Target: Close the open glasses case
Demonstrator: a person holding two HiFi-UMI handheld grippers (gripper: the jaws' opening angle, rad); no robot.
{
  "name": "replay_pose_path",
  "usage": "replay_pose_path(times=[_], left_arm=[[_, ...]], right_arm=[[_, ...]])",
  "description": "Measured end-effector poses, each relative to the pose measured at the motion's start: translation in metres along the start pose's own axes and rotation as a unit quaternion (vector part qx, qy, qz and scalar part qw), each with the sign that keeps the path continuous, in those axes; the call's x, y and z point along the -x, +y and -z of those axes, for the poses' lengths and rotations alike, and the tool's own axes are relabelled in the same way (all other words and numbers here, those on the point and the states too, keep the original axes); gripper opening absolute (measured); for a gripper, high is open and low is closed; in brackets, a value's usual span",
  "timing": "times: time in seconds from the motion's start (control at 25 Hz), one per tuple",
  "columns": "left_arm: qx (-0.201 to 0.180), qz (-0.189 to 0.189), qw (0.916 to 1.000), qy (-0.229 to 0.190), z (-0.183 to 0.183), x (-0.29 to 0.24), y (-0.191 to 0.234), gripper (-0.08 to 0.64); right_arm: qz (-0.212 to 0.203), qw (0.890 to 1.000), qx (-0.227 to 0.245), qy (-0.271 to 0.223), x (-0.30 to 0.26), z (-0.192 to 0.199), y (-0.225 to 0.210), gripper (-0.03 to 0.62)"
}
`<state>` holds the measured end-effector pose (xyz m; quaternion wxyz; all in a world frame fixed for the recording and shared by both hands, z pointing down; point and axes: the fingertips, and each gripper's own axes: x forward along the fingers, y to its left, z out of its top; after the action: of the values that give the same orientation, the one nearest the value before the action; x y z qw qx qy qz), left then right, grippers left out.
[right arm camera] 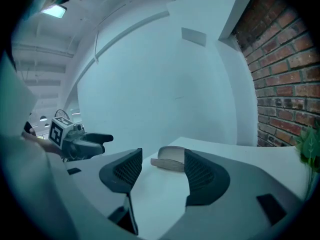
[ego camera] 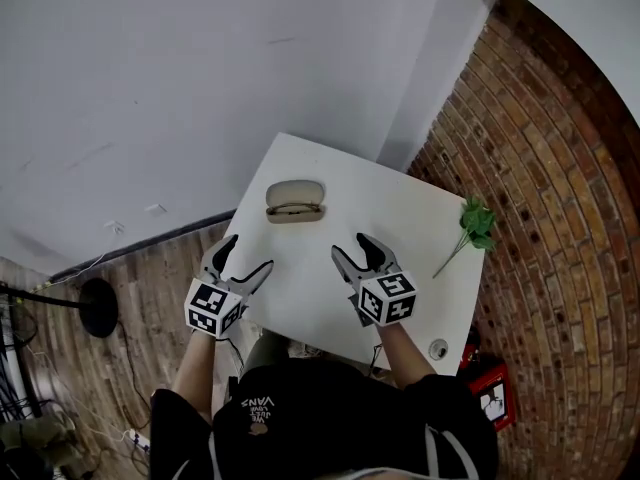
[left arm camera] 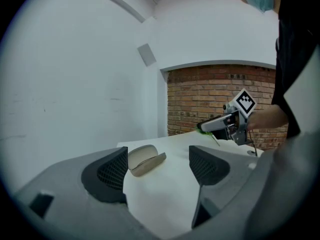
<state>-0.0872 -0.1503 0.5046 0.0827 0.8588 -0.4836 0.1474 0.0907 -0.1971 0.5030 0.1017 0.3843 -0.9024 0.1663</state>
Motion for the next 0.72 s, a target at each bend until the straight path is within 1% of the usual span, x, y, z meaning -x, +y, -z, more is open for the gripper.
replay_pose_path(times=[0.08, 0.2, 0.36, 0.44, 0.56, 0.72], left_arm=[[-0.010, 0.012, 0.9999, 0.006, -0.003, -0.008, 0.011, 0.389], [-0.031, 0.037, 0.9988, 0.005, -0.009, -0.025, 0.033, 0.406], [-0.039, 0.090, 0.9950, 0.019, -0.011, -0.053, 0.053, 0.433], [-0.050, 0.119, 0.9911, 0.031, -0.009, -0.068, 0.061, 0.443], [-0.069, 0.162, 0.9831, 0.049, 0.000, -0.093, 0.071, 0.460], [-0.075, 0.215, 0.9709, 0.074, 0.012, -0.121, 0.079, 0.479]], right_arm=[[0.001, 1.000, -0.005, 0.007, -0.010, 0.005, -0.002, 0.247], [0.009, 1.000, -0.012, 0.014, -0.028, 0.009, -0.005, 0.245], [0.033, 0.999, -0.031, 0.026, -0.050, 0.017, -0.010, 0.245], [0.046, 0.998, -0.042, 0.032, -0.061, 0.021, -0.013, 0.244], [0.065, 0.996, -0.053, 0.043, -0.079, 0.027, -0.020, 0.239], [0.086, 0.992, -0.068, 0.058, -0.099, 0.039, -0.025, 0.236]])
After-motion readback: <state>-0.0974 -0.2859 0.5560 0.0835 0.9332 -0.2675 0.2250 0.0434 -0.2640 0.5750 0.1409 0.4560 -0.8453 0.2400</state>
